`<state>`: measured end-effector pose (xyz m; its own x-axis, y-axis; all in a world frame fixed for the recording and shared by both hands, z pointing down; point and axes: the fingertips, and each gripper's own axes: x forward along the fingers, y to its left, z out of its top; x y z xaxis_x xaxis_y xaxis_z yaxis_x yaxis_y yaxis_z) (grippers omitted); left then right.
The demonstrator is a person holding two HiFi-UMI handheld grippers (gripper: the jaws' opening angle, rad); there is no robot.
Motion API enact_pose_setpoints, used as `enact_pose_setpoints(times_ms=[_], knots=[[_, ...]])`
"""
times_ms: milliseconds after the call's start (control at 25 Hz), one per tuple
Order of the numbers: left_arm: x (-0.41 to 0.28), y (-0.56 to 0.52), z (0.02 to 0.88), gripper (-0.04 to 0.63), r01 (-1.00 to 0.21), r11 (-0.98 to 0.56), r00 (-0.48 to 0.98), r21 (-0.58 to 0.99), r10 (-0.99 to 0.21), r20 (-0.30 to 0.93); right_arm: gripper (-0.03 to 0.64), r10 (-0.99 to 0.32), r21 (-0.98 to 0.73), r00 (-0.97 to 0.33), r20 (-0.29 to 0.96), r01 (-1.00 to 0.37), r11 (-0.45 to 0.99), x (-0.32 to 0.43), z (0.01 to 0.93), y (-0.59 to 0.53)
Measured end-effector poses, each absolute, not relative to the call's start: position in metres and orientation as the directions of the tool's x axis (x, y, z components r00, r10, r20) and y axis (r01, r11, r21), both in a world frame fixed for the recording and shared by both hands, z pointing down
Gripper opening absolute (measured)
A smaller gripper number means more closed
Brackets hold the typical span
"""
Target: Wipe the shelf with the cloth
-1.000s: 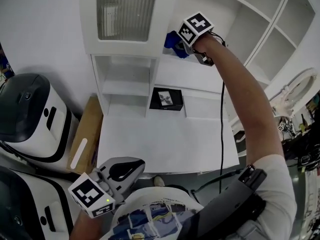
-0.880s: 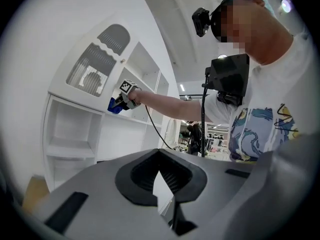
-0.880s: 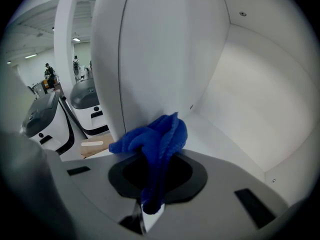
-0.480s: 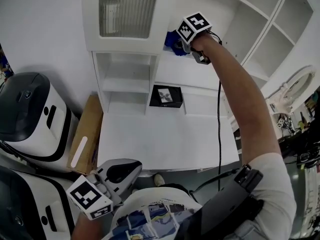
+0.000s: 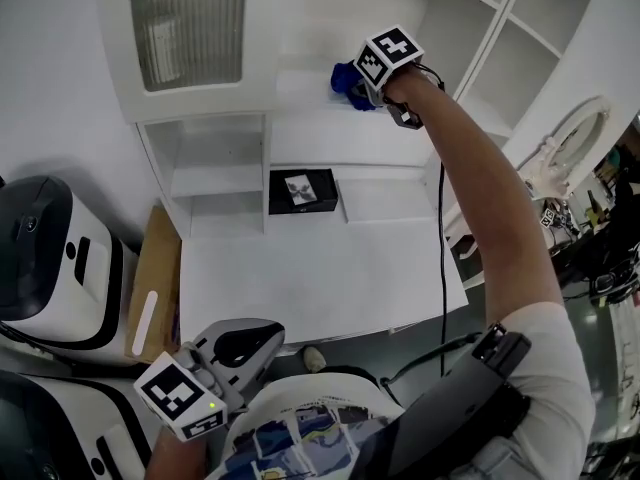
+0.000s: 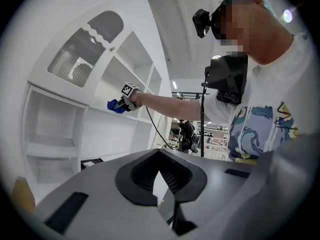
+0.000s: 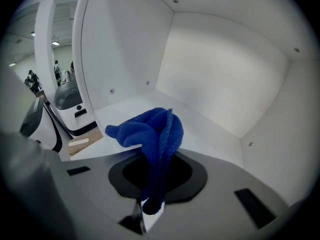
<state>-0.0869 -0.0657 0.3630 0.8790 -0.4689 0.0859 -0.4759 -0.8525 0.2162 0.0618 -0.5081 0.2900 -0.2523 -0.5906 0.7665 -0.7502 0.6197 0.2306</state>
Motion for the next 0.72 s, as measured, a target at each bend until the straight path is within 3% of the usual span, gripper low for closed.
enact_pose_setpoints(times_ms=[720], knots=[[-0.038, -0.093, 0.361, 0.012, -0.343, -0.912, 0.939, 0.224, -0.335, 0.074, 0.064, -0.675, 0.33, -0.042, 0.737, -0.849, 0.413, 0.228, 0.29, -0.514]])
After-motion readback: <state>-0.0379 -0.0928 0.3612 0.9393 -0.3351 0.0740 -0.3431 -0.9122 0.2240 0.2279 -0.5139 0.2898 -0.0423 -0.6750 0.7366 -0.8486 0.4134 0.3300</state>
